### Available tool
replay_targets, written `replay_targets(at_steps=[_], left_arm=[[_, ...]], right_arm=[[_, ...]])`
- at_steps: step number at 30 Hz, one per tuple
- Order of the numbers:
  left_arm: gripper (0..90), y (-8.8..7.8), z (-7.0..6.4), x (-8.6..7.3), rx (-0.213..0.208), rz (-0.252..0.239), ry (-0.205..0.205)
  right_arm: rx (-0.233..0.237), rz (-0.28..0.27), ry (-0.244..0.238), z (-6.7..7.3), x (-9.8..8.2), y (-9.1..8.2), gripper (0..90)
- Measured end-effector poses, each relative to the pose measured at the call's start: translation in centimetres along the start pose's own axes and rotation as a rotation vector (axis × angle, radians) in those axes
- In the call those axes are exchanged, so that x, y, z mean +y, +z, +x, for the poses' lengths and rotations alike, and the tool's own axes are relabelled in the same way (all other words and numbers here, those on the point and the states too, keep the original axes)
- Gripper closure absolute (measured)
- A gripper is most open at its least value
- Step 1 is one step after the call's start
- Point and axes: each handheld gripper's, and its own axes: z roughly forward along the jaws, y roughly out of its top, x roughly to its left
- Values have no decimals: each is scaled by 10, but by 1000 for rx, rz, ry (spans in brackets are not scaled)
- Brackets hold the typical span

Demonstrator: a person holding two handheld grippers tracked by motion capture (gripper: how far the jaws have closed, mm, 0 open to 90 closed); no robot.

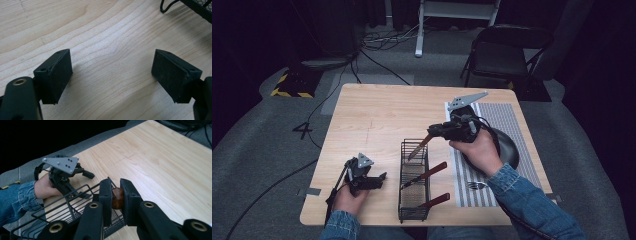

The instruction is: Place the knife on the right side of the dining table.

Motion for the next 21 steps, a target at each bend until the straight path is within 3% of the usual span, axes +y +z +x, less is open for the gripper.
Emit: replay_targets(at_steps=[8,21], left_arm=[[174,0,0,0,-2,2,0],[173,0,0,0,-3,2,0]], right_arm=[[-27,-24,-19,2,18,-25,797],[-26,-73,-30,4,38,-68,799]])
